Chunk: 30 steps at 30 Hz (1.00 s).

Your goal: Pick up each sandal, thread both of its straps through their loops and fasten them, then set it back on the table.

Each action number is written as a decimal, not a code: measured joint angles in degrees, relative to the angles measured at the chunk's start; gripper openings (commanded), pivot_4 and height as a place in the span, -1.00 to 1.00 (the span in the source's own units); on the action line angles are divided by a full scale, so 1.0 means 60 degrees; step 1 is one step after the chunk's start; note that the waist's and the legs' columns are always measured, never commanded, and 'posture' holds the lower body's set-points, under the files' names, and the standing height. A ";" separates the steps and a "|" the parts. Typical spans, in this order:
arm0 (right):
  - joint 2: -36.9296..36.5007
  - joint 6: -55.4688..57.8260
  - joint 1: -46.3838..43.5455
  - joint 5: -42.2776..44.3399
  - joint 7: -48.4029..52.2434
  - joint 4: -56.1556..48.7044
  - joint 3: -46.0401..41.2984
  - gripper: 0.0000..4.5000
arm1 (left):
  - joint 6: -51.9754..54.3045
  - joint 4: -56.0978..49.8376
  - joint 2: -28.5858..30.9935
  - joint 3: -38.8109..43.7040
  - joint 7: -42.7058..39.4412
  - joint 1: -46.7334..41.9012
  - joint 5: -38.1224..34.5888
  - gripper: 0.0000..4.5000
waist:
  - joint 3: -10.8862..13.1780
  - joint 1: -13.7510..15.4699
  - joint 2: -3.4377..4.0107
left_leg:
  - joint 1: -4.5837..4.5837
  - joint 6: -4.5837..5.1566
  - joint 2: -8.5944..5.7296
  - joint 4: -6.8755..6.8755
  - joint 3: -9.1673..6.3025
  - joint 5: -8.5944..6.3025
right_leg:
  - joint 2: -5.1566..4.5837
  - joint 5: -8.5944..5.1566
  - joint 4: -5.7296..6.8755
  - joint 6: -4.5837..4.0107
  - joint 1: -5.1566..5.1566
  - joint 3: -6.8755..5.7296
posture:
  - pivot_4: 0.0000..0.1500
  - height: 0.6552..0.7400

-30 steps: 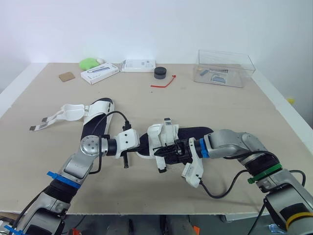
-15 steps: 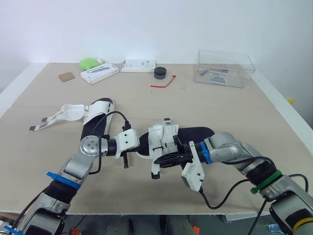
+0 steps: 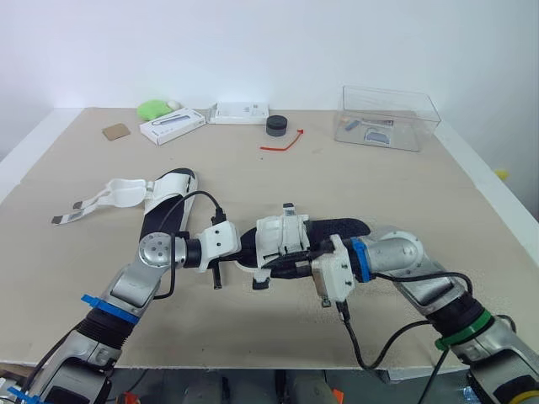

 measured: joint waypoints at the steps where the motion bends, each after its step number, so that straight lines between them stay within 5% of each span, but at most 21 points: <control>1: 0.0109 0.0455 -0.0001 0.0129 -0.0075 -0.0066 -0.0091 -0.98 | -0.0001 0.0000 0.0000 0.0000 0.0000 0.0000 0.0000 -1.00 | 0.0000 0.0001 0.0000 | -0.0001 0.0000 0.0000 0.0000 -0.0002 0.0000 | 0.0000 0.0000 0.0000 0.0000 0.0000 -0.0002 | 1.00 1.00; 14: 0.1741 0.6848 -0.1204 0.1137 -0.1160 0.0877 -0.1441 -0.98 | -0.0030 0.0090 -0.0017 -0.0004 0.0003 -0.0048 0.0000 -1.00 | 0.0000 -0.0010 0.0002 | -0.0006 -0.0001 0.0005 0.0005 -0.0001 0.0001 | 0.0002 0.0011 0.0000 -0.0006 -0.0006 -0.0009 | 1.00 1.00; 28: 0.2228 0.9563 -0.2385 0.0796 -0.1515 0.2146 -0.1499 -0.98 | -0.0027 0.0095 -0.0016 0.0008 0.0031 -0.0041 0.0001 -1.00 | 0.0000 -0.0023 0.0002 | -0.0006 0.0000 0.0005 0.0007 0.0010 0.0002 | 0.0007 0.0023 0.0000 0.0009 -0.0011 -0.0012 | 1.00 1.00; 30: 0.2304 0.9729 -0.2511 0.0720 -0.1533 0.2289 -0.1499 -0.69 | -0.0027 0.0107 -0.0017 0.0008 0.0042 -0.0043 0.0001 -1.00 | 0.0000 -0.0023 0.0002 | -0.0006 0.0001 0.0005 0.0007 0.0010 0.0003 | 0.0007 0.0025 0.0000 0.0010 -0.0011 -0.0014 | 1.00 1.00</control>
